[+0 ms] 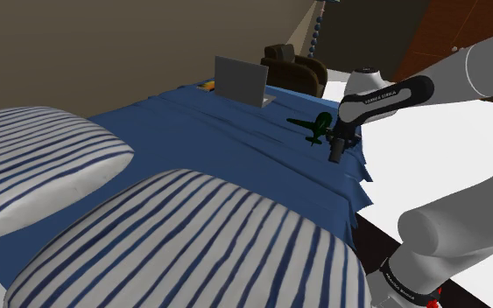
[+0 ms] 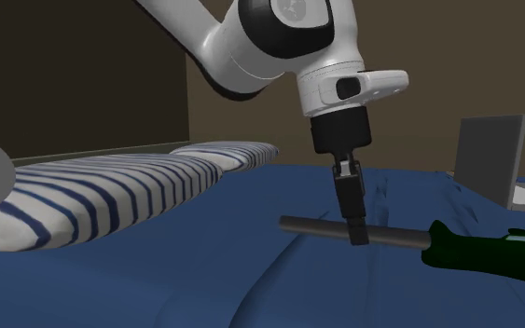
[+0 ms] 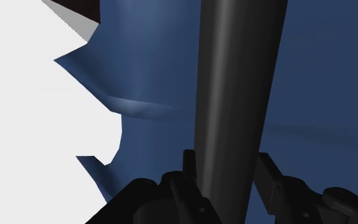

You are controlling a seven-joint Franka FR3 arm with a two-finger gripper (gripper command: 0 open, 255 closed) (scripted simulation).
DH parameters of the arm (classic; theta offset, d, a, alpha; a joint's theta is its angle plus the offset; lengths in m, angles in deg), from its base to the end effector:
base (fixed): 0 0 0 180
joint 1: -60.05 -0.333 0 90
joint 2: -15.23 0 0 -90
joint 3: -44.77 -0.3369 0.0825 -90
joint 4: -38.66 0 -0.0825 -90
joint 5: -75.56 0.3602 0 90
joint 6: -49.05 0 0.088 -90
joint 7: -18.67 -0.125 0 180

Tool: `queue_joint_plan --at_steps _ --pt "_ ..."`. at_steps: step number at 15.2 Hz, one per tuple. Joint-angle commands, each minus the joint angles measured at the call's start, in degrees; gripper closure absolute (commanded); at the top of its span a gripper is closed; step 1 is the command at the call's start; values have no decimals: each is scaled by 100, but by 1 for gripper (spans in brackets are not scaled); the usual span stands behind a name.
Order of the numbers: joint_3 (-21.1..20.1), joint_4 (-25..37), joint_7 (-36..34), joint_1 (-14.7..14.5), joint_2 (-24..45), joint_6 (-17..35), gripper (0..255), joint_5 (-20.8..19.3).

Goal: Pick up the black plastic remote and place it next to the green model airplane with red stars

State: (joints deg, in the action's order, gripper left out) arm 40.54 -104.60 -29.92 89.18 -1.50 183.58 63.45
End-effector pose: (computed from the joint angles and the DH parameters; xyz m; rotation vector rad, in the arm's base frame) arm 0.3838 -0.1839 0.4200 2.5046 -1.6162 0.2559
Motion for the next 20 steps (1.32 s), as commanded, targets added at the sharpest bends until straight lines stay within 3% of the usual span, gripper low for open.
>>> queue_joint_plan --at_steps 1,14,20 --pt "0 -103 -38 18 70 175 255 -42" --pt "-62 -507 -492 168 845 1323 255 -488" --pt "-61 -507 -492 168 845 1323 255 -488"
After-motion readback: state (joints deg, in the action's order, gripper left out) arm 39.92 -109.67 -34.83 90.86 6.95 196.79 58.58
